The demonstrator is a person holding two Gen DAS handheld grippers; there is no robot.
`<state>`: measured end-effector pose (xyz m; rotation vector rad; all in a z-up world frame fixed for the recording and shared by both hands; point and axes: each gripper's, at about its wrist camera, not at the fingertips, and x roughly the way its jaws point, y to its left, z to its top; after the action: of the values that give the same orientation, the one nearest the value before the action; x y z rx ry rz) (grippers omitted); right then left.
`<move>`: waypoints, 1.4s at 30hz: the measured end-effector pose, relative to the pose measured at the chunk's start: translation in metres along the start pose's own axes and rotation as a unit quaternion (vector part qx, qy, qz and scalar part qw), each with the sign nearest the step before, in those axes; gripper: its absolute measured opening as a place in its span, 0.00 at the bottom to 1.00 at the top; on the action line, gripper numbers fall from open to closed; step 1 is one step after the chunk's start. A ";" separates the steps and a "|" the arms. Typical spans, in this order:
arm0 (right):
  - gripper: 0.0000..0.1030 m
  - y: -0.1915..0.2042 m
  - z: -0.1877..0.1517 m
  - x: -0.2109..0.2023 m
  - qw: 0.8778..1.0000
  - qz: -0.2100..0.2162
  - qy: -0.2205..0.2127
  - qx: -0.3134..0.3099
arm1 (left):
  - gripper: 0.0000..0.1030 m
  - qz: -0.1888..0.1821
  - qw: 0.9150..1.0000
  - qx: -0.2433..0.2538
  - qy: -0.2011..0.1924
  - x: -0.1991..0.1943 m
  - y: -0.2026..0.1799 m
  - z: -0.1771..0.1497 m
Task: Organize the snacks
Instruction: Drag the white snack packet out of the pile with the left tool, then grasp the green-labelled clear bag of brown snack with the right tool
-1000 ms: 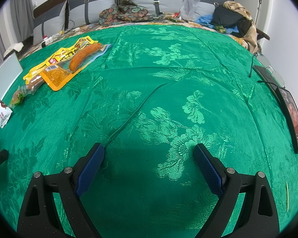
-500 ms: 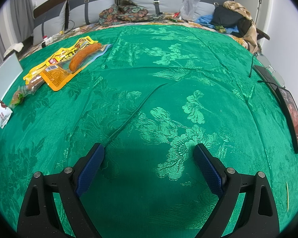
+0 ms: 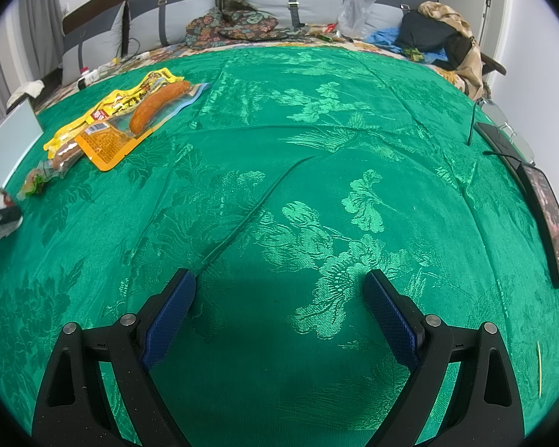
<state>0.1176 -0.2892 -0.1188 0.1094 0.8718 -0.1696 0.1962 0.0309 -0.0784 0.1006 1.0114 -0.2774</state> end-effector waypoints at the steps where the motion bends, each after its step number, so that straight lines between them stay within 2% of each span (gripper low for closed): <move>1: 0.91 0.000 0.000 0.000 1.000 0.000 0.000 0.000 | 0.34 -0.008 1.000 0.010 -0.001 -0.007 0.000 -0.006; 5: 0.91 0.000 0.000 0.000 1.000 0.000 0.000 0.000 | 0.34 -0.043 0.999 0.027 -0.001 -0.032 0.003 -0.030; 8: 0.91 0.001 0.000 0.000 1.000 0.000 0.000 0.000 | 0.34 -0.038 0.999 0.029 -0.002 -0.036 0.002 -0.041; 9: 0.91 0.000 0.000 0.000 1.000 0.000 0.000 0.000 | 0.35 -0.025 0.999 0.029 -0.003 -0.034 0.001 -0.043; 10: 0.91 0.001 0.000 0.000 1.000 0.000 0.000 0.000 | 0.39 -0.016 0.999 0.028 -0.006 -0.031 0.001 -0.043; 12: 0.91 0.001 0.000 0.000 1.000 0.000 0.000 0.000 | 0.62 0.001 1.000 0.016 -0.011 -0.023 0.003 -0.043; 13: 0.91 0.000 0.000 0.000 1.000 -0.001 0.000 0.000 | 0.80 0.010 1.000 0.006 -0.013 -0.018 0.006 -0.042; 14: 0.91 0.000 0.000 0.000 1.000 0.000 0.000 0.000 | 0.87 0.019 1.000 -0.003 -0.014 -0.014 0.009 -0.043; 15: 0.91 0.001 0.000 0.000 1.000 0.000 0.000 0.001 | 0.87 0.025 1.000 -0.014 -0.012 -0.008 0.012 -0.044; 17: 0.91 0.000 0.000 0.000 1.000 0.000 0.000 0.001 | 0.96 0.036 0.999 -0.022 -0.018 -0.004 0.017 -0.046; 20: 0.91 0.001 0.001 0.000 1.000 0.000 0.000 0.001 | 1.00 0.043 0.998 -0.033 -0.020 -0.001 0.022 -0.045; 26: 0.91 0.001 0.001 0.001 1.000 0.000 0.000 0.001 | 1.00 0.049 0.997 -0.038 -0.038 0.000 0.021 -0.049; 42: 0.91 0.003 0.003 0.002 1.000 -0.006 0.004 0.002 | 1.00 0.049 0.997 -0.039 -0.038 0.000 0.022 -0.047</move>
<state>0.1212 -0.2871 -0.1184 0.1094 0.8809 -0.1824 0.1635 0.0622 -0.1039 0.0670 0.9372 -0.1511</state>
